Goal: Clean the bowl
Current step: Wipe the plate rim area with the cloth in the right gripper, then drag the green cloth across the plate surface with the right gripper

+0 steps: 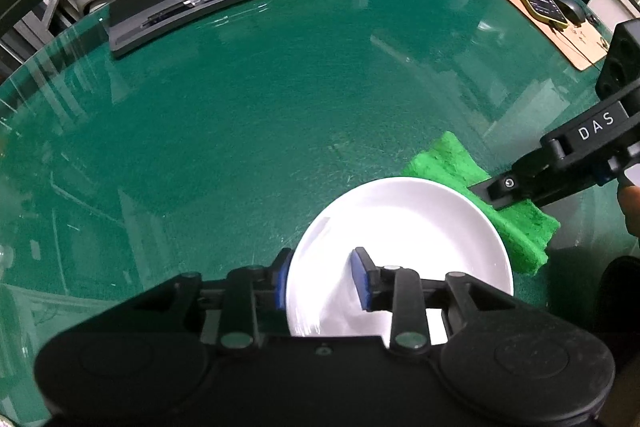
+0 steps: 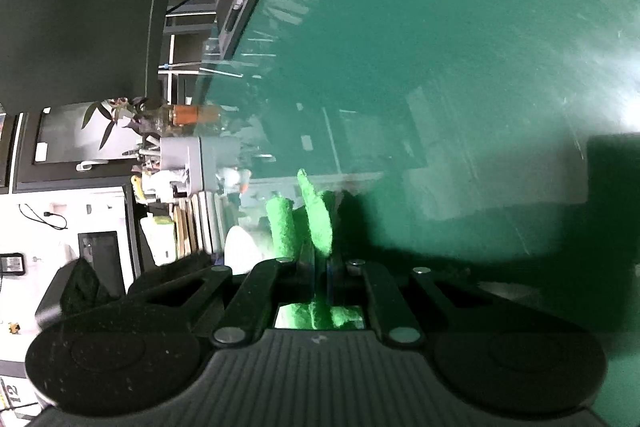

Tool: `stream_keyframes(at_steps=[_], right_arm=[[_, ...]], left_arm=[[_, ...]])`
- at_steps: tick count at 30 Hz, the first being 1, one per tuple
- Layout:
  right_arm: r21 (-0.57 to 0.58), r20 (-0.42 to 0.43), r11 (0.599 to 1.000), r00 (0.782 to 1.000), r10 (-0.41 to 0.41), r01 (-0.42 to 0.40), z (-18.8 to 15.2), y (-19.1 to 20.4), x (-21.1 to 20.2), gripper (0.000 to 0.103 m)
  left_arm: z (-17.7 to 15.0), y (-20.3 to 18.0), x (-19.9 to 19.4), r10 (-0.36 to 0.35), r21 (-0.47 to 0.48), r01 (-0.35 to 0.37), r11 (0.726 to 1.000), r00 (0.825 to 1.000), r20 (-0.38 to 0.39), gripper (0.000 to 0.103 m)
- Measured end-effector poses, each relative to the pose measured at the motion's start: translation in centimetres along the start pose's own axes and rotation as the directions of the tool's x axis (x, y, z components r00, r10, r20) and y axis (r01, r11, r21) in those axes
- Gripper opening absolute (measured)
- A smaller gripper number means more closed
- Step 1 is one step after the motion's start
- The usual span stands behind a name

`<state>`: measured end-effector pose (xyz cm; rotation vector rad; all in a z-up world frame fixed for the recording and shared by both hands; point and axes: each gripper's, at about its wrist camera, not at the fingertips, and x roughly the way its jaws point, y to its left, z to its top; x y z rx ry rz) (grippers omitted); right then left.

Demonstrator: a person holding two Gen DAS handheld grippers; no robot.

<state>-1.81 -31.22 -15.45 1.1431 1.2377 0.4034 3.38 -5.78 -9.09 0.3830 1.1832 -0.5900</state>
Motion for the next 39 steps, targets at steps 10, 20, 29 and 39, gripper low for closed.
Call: stream_keyframes(at_steps=[10, 20, 29, 39], right_arm=[[-0.067, 0.027, 0.998, 1.0, 0.006, -0.004, 1.6, 2.3, 3.2, 0.007], [-0.045, 0.015, 0.999, 1.0, -0.023, 0.023, 0.0, 0.4, 0.7, 0.007], [-0.097, 0.035, 0.995, 0.999, 0.001, 0.002, 1.5, 2.6, 3.2, 0.006], [-0.067, 0.006, 0.997, 1.0, 0.026, -0.026, 1.8, 1.5, 2.3, 0.007]], left_arm=[[-0.1, -0.1, 0.0, 0.001, 0.004, -0.001, 1.0, 1.0, 0.0, 0.033], [0.0, -0.3, -0.1, 0.005, 0.013, -0.005, 1.0, 1.0, 0.002, 0.034], [0.2, -0.4, -0.2, 0.0, 0.017, 0.0, 1.0, 1.0, -0.005, 0.036], [0.5, -0.4, -0.1, -0.004, 0.02, 0.004, 1.0, 1.0, -0.012, 0.037]])
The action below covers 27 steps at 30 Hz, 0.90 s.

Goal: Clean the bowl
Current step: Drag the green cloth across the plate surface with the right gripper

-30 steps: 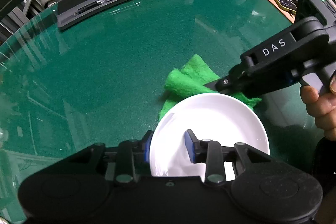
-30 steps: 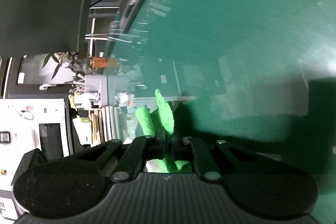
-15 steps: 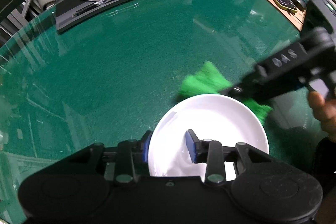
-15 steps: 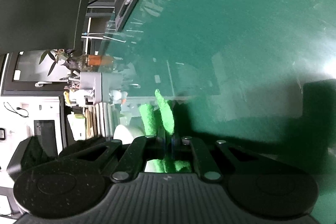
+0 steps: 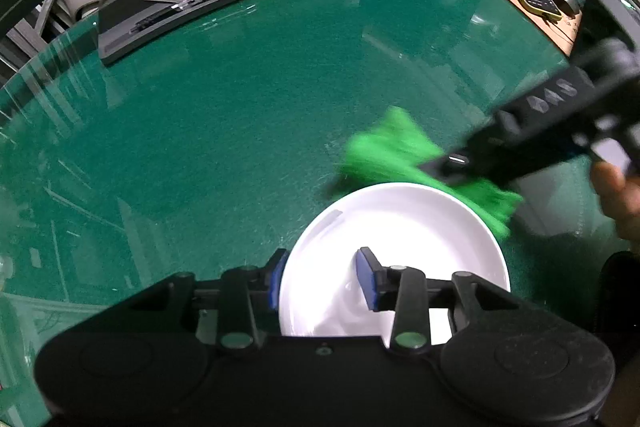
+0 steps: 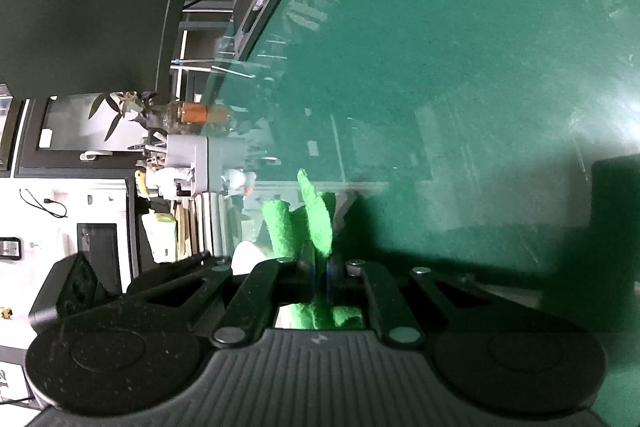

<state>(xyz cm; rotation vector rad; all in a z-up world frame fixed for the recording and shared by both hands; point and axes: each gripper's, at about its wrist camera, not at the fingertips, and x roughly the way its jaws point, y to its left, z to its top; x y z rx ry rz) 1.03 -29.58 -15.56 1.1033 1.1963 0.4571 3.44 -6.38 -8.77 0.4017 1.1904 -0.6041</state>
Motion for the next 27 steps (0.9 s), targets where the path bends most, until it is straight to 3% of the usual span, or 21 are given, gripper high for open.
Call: stream_keyframes(at_steps=[5, 15, 23, 27], right_arm=[[-0.052, -0.026, 0.999, 1.0, 0.01, -0.011, 1.1, 1.8, 3.7, 0.007], [0.025, -0.015, 1.0, 1.0, 0.019, -0.018, -0.8, -0.8, -2.0, 0.007], [-0.034, -0.039, 0.999, 0.999, 0.024, -0.025, 1.1, 1.5, 3.1, 0.007], [-0.019, -0.031, 0.999, 0.999, 0.026, -0.026, 0.8, 1.0, 2.0, 0.007]], left_arm=[[0.1, 0.0, 0.0, -0.004, -0.002, 0.004, 1.0, 1.0, -0.007, 0.037], [0.3, -0.1, 0.4, -0.025, 0.025, 0.025, 0.999, 1.0, -0.015, 0.041], [0.3, -0.3, 0.5, -0.018, 0.025, 0.018, 1.0, 1.0, -0.018, 0.041], [0.2, -0.4, 0.6, -0.026, 0.033, 0.026, 0.999, 1.0, -0.016, 0.041]])
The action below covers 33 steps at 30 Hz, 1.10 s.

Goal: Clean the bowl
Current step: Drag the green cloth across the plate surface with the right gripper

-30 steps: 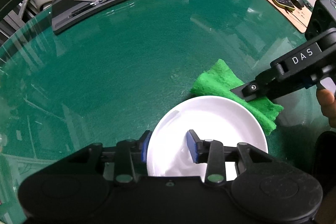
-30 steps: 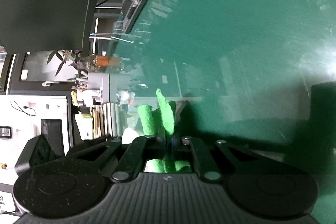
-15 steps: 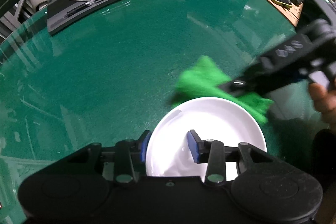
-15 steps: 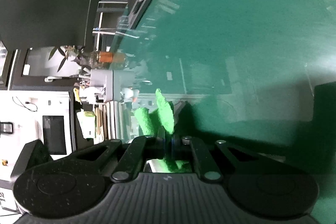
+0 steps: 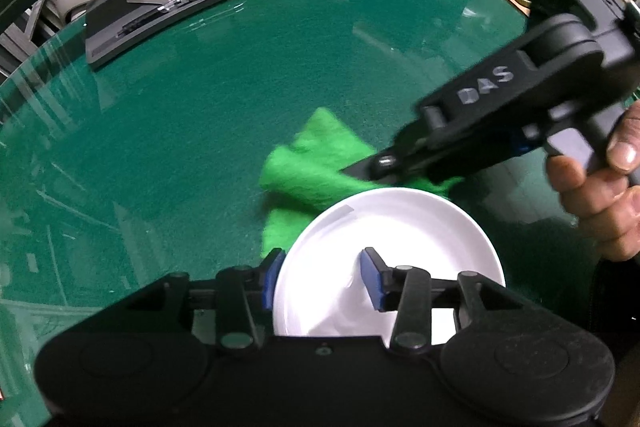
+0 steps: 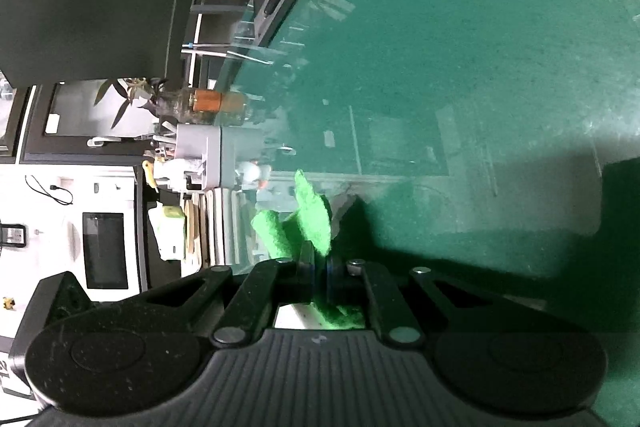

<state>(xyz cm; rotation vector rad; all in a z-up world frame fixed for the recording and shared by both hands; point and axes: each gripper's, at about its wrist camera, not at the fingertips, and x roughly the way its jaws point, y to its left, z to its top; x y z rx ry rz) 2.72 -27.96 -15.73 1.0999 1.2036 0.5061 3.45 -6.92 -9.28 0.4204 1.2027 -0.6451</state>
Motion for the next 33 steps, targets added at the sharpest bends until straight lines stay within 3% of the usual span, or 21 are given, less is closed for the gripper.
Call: stream_keyframes(at_steps=[6, 16, 20, 25, 29, 33], right_arm=[[0.034, 0.006, 0.999, 1.0, 0.022, -0.023, -1.0, -1.1, -3.8, 0.007], [0.026, -0.031, 0.999, 0.999, 0.037, -0.036, 0.9, -0.1, 1.6, 0.007], [0.018, -0.039, 0.999, 0.999, 0.032, -0.031, 0.6, -0.4, 0.1, 0.007], [0.082, -0.023, 0.996, 0.999, 0.026, -0.024, -0.6, -2.3, -3.9, 0.007], [0.101, -0.019, 0.994, 0.999, 0.038, -0.036, -0.7, -2.7, -3.8, 0.007], [0.072, -0.031, 0.997, 0.999, 0.044, -0.042, 0.0, -1.8, -0.6, 0.007]], left_arm=[[0.1, -0.2, 0.3, -0.007, 0.022, 0.007, 1.0, 1.0, -0.005, 0.042], [0.4, -0.3, 0.2, -0.013, 0.032, 0.013, 0.999, 1.0, -0.014, 0.042], [0.6, -0.7, 0.3, -0.043, 0.062, 0.044, 0.997, 0.999, -0.019, 0.044], [0.7, -0.4, 0.4, -0.069, 0.027, 0.07, 0.997, 0.997, -0.017, 0.045], [1.1, -0.7, 0.5, -0.065, 0.037, 0.066, 0.997, 0.997, -0.028, 0.046], [1.1, -0.7, 0.4, -0.061, 0.021, 0.062, 0.998, 0.998, -0.031, 0.046]])
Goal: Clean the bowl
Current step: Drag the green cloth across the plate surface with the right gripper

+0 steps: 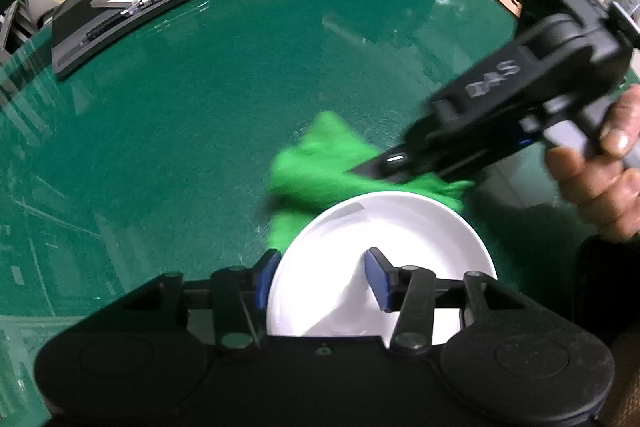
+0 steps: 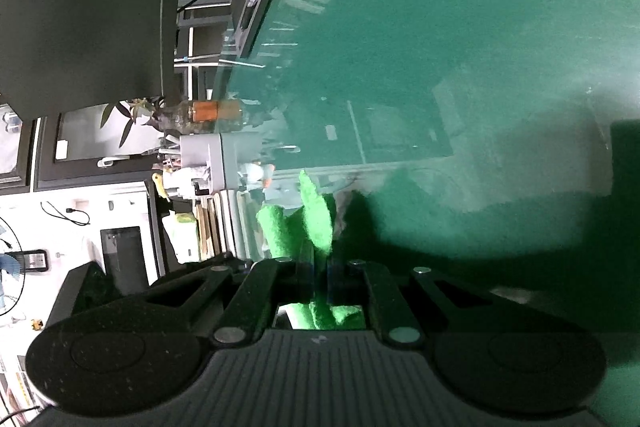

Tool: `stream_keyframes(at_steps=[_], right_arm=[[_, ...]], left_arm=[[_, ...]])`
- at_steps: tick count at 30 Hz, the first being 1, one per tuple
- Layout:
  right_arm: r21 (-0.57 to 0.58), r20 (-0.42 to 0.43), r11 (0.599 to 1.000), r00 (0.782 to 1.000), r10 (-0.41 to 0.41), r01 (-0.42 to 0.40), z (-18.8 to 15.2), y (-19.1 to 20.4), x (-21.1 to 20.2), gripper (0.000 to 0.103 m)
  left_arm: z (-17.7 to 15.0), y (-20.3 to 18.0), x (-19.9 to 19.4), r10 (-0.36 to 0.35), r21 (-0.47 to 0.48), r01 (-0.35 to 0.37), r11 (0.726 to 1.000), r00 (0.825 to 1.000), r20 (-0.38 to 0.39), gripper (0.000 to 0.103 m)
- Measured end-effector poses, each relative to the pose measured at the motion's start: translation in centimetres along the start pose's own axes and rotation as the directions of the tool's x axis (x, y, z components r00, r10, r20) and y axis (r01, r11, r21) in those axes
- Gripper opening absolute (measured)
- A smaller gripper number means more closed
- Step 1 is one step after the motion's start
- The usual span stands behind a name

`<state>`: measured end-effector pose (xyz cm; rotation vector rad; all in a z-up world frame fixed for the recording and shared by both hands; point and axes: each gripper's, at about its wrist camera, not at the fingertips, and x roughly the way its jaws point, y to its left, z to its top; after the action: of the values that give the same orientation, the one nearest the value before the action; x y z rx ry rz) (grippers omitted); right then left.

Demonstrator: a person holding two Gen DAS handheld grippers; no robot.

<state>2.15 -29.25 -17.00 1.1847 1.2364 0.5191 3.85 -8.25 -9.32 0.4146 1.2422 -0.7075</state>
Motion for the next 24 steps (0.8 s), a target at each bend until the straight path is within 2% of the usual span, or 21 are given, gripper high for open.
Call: stream_keyframes(at_steps=[4, 7, 8, 12, 14, 16, 21, 24], right_arm=[[-0.026, -0.019, 1.0, 1.0, -0.009, 0.008, 0.5, 0.5, 1.5, 0.007], [-0.016, 0.001, 1.0, 1.0, -0.022, 0.022, 0.9, 0.4, 1.1, 0.007], [-0.012, 0.01, 1.0, 1.0, -0.023, 0.024, 1.0, 0.3, 0.9, 0.007], [-0.011, 0.018, 1.0, 1.0, -0.013, 0.013, 1.2, 0.4, 0.4, 0.007], [-0.019, 0.009, 1.0, 1.0, -0.003, 0.003, 1.2, 0.7, 0.5, 0.007], [-0.021, -0.002, 1.0, 1.0, 0.001, -0.001, 1.0, 0.8, 0.7, 0.007], [0.005, -0.004, 1.0, 1.0, 0.0, 0.0, -0.1, 0.2, -0.4, 0.007], [0.036, 0.013, 0.999, 1.0, 0.016, -0.016, -1.0, -0.8, -2.7, 0.007]], left_arm=[[-0.2, 0.5, -0.4, 0.028, -0.125, -0.029, 0.992, 1.0, -0.013, 0.041], [-1.7, 1.2, -1.6, 0.013, -0.278, -0.006, 0.96, 1.0, 0.022, 0.046], [-2.1, 1.3, -1.7, 0.009, -0.304, -0.002, 0.953, 1.0, 0.021, 0.046], [-2.9, 0.7, -1.1, 0.058, -0.289, -0.059, 0.955, 0.998, -0.011, 0.045], [-2.8, 0.7, -1.1, 0.059, -0.294, -0.053, 0.954, 0.998, 0.01, 0.035], [-2.5, 0.7, -1.2, 0.074, -0.287, -0.064, 0.956, 0.997, 0.024, 0.03], [-2.1, 0.8, -1.1, 0.077, -0.243, -0.068, 0.968, 0.997, 0.03, 0.031], [-2.0, 1.0, -1.1, 0.068, -0.237, -0.059, 0.97, 0.997, 0.031, 0.033]])
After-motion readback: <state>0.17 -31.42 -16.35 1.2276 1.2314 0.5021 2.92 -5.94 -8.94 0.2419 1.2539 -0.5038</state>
